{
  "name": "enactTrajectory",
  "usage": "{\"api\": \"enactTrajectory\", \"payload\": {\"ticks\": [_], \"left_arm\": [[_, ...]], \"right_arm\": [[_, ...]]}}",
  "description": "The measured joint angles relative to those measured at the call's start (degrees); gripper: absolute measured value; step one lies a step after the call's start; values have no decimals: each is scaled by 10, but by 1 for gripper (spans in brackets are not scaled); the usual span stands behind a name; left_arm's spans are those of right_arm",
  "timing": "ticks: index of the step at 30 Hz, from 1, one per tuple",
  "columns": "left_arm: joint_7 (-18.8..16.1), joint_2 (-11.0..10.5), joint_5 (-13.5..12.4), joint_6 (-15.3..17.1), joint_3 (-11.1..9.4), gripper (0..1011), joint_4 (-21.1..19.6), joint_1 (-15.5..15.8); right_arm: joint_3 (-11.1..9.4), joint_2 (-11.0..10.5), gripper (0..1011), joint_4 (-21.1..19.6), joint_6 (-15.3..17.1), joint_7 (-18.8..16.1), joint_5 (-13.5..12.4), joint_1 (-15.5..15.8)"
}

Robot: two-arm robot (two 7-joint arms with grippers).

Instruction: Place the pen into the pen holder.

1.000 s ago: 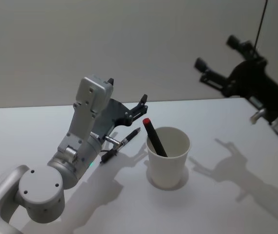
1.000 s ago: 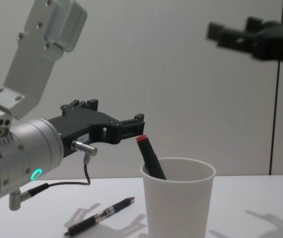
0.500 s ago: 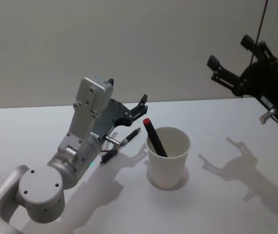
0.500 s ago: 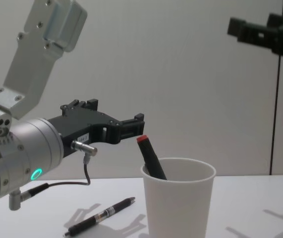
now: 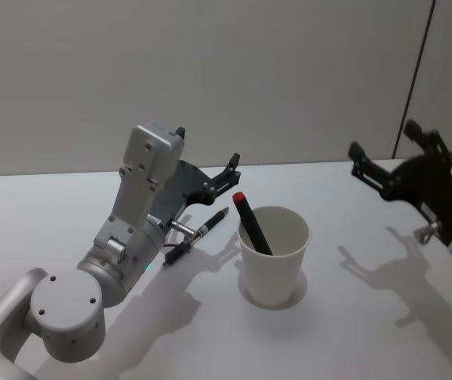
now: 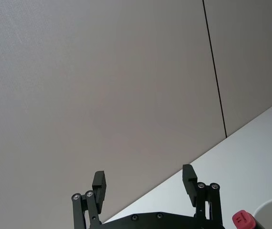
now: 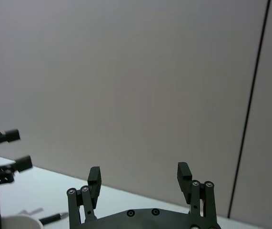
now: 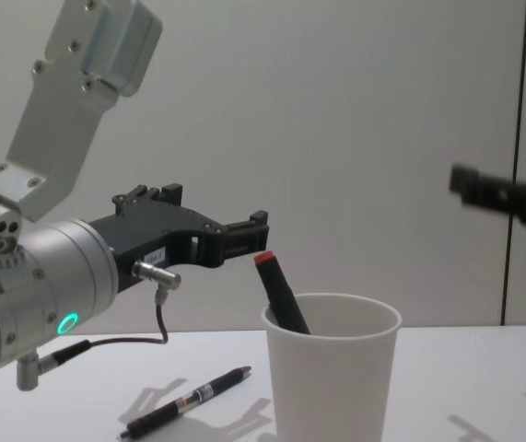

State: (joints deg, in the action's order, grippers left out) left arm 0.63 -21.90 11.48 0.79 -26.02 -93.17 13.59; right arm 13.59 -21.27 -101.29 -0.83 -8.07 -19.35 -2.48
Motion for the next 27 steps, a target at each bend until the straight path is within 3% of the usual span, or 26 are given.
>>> {"api": "enactTrajectory", "payload": {"ticks": [9,27], "left_arm": [[0,0,0,0,0,1000,0,0],[0,0,0,0,0,1000,0,0]], "right_arm": [[-6,17,1001,1,25,38,26,30],[-7,19,1001,1,28,42,29,33]]}}
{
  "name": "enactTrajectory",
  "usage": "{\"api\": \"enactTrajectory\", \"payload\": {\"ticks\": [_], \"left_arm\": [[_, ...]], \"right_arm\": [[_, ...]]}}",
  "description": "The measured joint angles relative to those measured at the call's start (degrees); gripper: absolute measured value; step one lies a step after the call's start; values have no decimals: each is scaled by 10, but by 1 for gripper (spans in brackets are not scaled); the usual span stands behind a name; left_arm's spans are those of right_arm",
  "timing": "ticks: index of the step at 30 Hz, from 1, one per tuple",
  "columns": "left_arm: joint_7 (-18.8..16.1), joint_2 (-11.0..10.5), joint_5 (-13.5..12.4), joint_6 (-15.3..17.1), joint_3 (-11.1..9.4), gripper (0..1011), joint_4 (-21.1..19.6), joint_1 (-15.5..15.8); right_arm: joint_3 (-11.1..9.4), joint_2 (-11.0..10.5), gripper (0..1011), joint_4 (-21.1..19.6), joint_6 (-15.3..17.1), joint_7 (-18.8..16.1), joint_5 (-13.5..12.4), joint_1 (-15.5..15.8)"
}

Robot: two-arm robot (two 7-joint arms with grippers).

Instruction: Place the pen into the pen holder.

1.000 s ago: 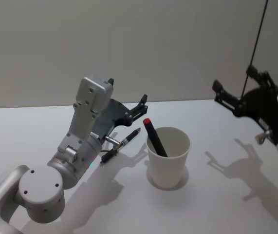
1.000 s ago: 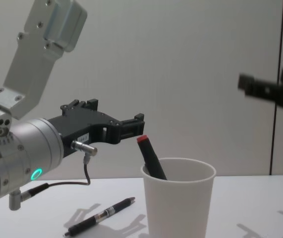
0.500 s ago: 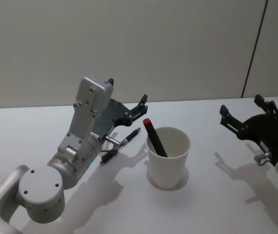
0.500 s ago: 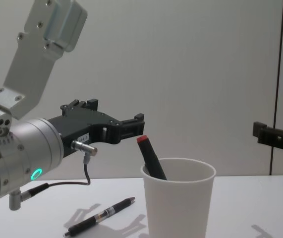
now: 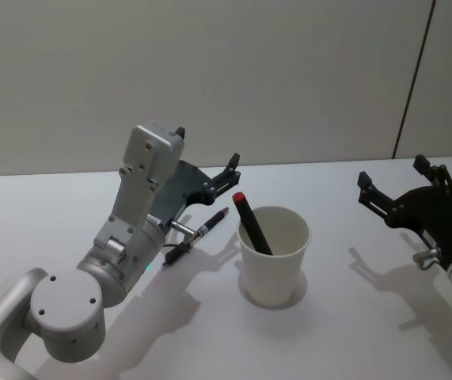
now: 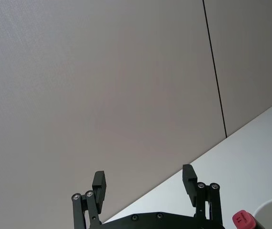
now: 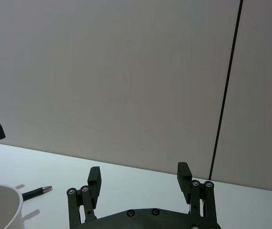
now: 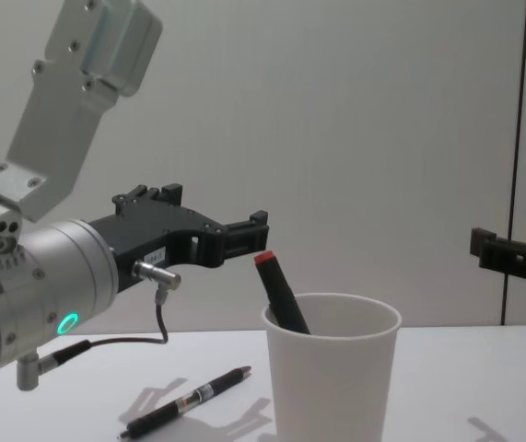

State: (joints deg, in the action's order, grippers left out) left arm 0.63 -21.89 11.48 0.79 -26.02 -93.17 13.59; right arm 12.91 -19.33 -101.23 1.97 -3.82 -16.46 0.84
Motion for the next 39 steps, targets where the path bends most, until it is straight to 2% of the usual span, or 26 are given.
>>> {"api": "enactTrajectory", "payload": {"ticks": [22,27,39], "left_arm": [[6,-3,4,0,3,1001,3,0],[30,-14,18,0,14,1000,16,2],[143,-39,59,-6,52,1000,93,35]], "right_arm": [[0,0,1001,0,0,0,0,0],[0,0,1001,0,0,0,0,0],[0,0,1001,0,0,0,0,0]]}}
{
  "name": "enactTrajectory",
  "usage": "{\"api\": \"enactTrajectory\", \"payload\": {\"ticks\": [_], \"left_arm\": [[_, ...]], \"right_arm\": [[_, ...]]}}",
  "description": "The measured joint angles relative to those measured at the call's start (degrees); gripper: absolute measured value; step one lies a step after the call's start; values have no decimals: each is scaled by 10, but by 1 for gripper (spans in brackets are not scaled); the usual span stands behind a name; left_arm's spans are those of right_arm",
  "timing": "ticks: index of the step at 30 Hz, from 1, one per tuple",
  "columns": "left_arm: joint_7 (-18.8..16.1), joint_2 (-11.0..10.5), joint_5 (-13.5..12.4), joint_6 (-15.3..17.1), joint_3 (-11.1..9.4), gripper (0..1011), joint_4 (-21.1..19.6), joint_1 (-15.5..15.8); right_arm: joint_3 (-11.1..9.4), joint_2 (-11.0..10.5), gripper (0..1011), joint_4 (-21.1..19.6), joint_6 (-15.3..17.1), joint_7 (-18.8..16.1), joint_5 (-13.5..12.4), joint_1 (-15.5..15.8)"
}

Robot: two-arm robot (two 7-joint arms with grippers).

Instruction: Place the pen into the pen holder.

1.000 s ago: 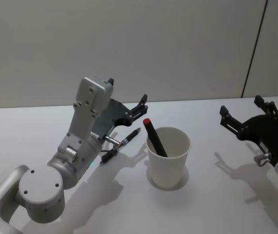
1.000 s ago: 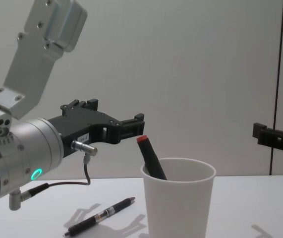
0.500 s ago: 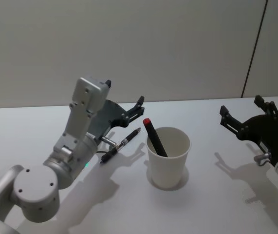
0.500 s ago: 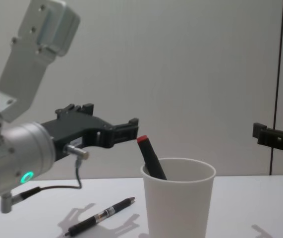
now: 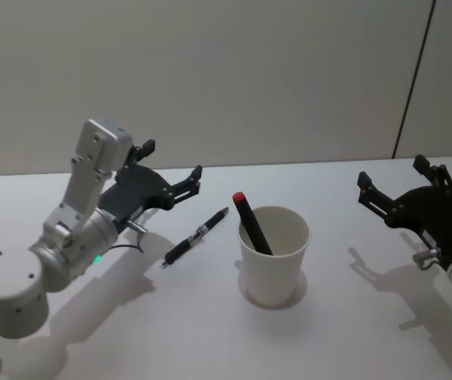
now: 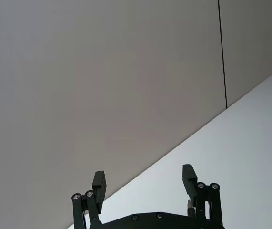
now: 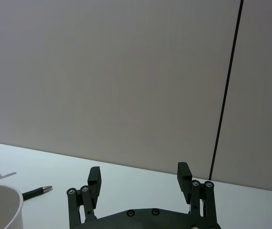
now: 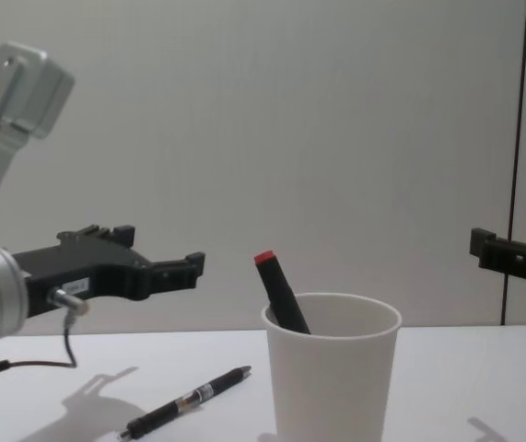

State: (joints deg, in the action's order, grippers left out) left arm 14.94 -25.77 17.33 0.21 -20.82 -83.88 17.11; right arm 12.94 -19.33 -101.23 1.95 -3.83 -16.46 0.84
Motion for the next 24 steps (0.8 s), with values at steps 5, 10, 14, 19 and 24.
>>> {"api": "enactTrajectory", "payload": {"ticks": [5,10,14,19,24], "left_arm": [[41,-3,15,2,9,1001,34,16],[65,-1,26,10,12,1000,58,26],[76,1,32,23,12,1000,71,32],[77,4,34,51,10,1000,72,34],[58,6,26,74,4,1000,59,30]], "right_arm": [[0,0,1001,0,0,0,0,0],[0,0,1001,0,0,0,0,0],[0,0,1001,0,0,0,0,0],[0,0,1001,0,0,0,0,0],[0,0,1001,0,0,0,0,0]]}}
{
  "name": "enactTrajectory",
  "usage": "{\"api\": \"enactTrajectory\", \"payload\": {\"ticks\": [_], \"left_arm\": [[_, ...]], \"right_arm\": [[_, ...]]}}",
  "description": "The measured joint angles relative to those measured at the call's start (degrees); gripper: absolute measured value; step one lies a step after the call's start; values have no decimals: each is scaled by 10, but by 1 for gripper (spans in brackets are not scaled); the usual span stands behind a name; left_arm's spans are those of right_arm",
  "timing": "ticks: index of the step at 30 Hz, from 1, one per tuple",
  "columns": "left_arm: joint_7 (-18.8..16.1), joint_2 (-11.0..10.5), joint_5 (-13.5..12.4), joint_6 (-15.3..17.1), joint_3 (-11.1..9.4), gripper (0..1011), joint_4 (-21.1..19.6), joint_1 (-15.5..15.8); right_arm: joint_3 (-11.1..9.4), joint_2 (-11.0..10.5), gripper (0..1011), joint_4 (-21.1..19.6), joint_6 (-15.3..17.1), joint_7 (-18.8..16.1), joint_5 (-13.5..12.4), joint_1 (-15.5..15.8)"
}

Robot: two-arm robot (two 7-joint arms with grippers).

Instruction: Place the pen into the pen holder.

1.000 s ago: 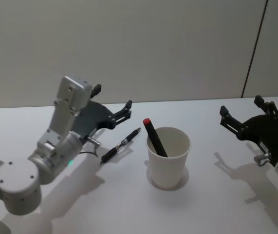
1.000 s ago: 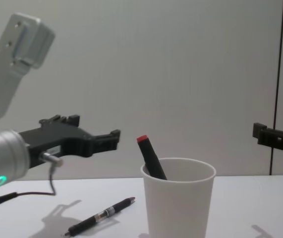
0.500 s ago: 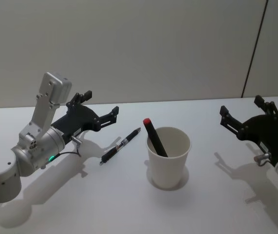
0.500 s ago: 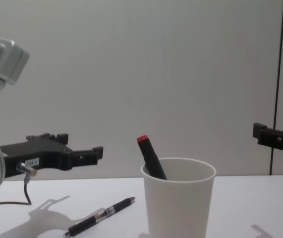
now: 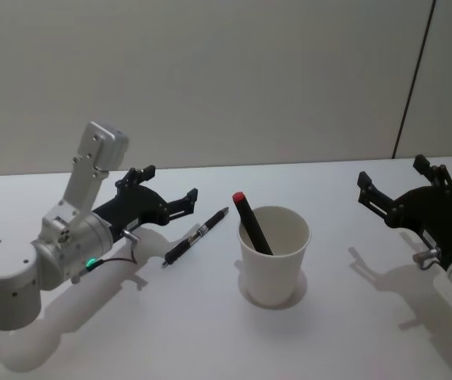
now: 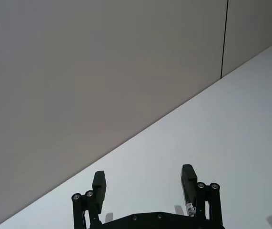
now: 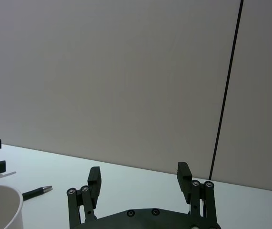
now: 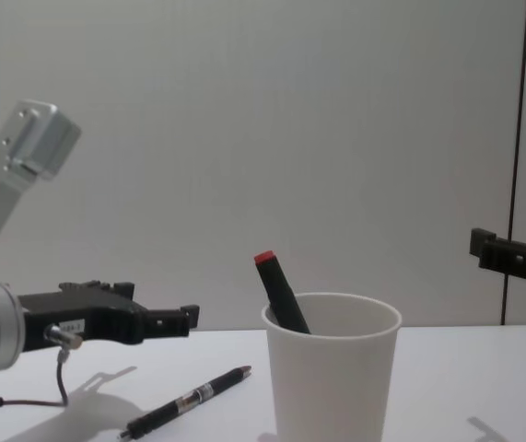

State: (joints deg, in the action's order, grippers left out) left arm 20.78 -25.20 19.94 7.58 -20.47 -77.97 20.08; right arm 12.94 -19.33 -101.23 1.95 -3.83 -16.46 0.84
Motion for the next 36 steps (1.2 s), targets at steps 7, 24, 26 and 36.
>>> {"api": "enactTrajectory", "payload": {"ticks": [7,24,26,36], "left_arm": [[-38,5,-18,22,-11,1001,-20,-11],[-90,17,-48,49,-32,1001,-34,-30],[-91,17,-49,49,-32,1001,-34,-32],[-92,16,-48,44,-36,1000,-35,-42]], "right_arm": [[0,0,1001,0,0,0,0,0],[0,0,1001,0,0,0,0,0],[0,0,1001,0,0,0,0,0],[0,0,1001,0,0,0,0,0]]}}
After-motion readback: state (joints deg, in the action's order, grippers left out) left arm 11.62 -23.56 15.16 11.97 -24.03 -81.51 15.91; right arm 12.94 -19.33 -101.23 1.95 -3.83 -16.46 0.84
